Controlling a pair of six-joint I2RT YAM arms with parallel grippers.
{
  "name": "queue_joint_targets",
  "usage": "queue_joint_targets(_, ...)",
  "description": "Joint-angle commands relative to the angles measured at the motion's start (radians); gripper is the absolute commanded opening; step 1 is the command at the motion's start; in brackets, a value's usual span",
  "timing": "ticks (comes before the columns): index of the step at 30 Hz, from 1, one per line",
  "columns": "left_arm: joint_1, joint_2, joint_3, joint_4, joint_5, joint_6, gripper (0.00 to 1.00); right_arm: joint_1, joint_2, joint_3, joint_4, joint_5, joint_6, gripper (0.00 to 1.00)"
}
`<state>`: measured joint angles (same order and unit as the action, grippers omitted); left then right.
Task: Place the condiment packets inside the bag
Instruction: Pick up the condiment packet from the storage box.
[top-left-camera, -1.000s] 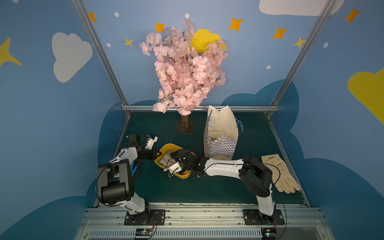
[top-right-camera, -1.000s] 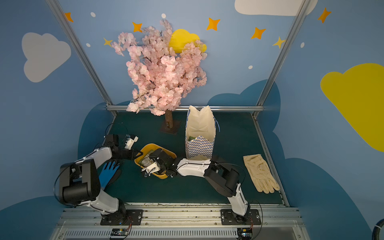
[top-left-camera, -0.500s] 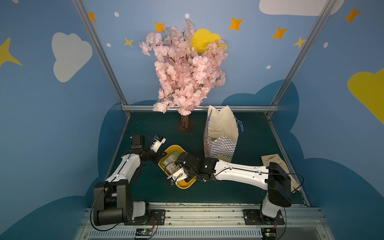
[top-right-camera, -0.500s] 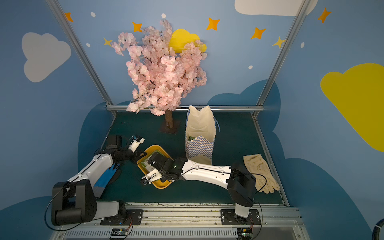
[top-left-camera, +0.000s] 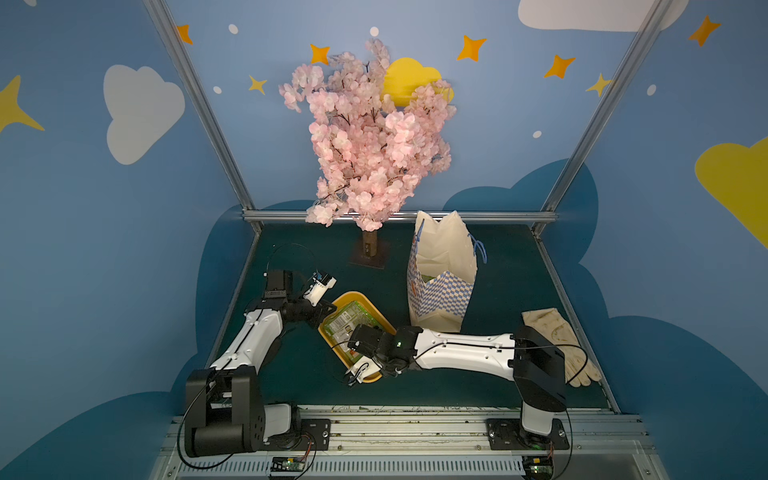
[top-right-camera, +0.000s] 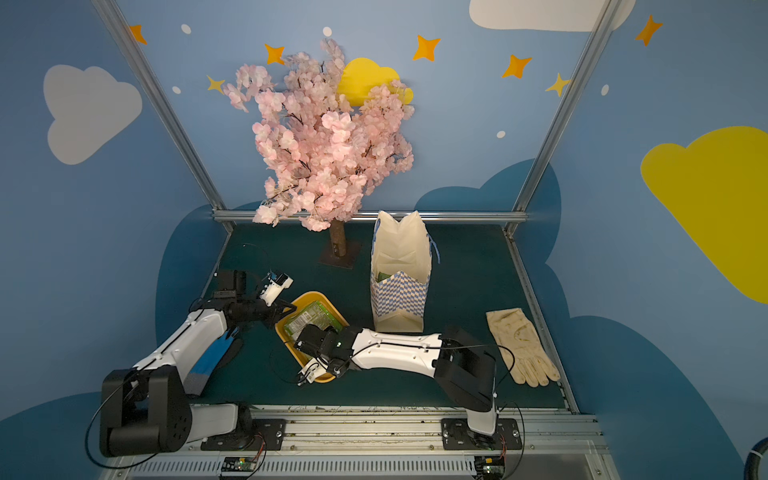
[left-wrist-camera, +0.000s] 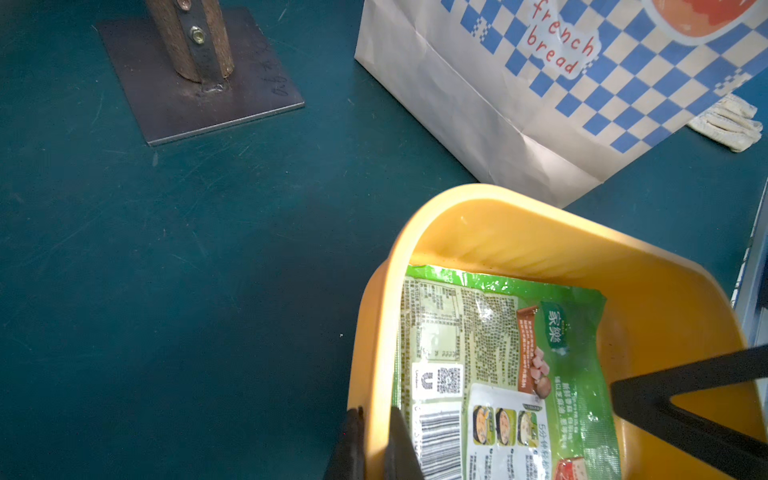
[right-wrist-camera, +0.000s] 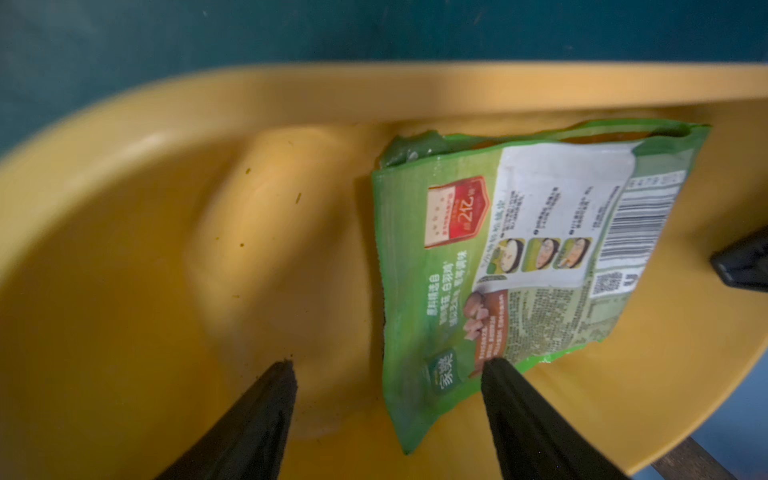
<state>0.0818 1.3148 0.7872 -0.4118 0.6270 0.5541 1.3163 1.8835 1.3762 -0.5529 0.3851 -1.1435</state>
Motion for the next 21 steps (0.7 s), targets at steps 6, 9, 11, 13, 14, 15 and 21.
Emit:
queue_joint_targets(6, -0.004, -0.007, 0.007, -0.021, 0.053, -0.005, 0.03, -0.012, 0.033, -0.084, 0.347, 0.116, -0.110, 0.66)
queue_joint_targets(9, -0.004, -0.012, 0.007, -0.027, 0.059, -0.007, 0.03, -0.015, 0.031, -0.114, 0.458, 0.127, -0.136, 0.58)
queue_joint_targets(11, -0.003, -0.014, 0.004, -0.028, 0.060, -0.008, 0.03, -0.017, 0.020, -0.129, 0.496, 0.125, -0.140, 0.52)
queue_joint_targets(13, -0.005, -0.011, 0.003, -0.028, 0.061, -0.008, 0.03, -0.018, 0.009, -0.134, 0.506, 0.120, -0.137, 0.44)
queue_joint_targets(14, -0.005, -0.009, 0.001, -0.028, 0.060, -0.009, 0.03, -0.017, 0.004, -0.141, 0.519, 0.120, -0.139, 0.39)
queue_joint_targets(15, -0.005, -0.007, 0.001, -0.027, 0.058, -0.009, 0.03, -0.017, -0.002, -0.147, 0.528, 0.122, -0.140, 0.35)
queue_joint_targets(21, -0.008, 0.011, 0.001, -0.014, 0.055, -0.019, 0.03, -0.021, -0.058, -0.145, 0.483, 0.088, -0.101, 0.26)
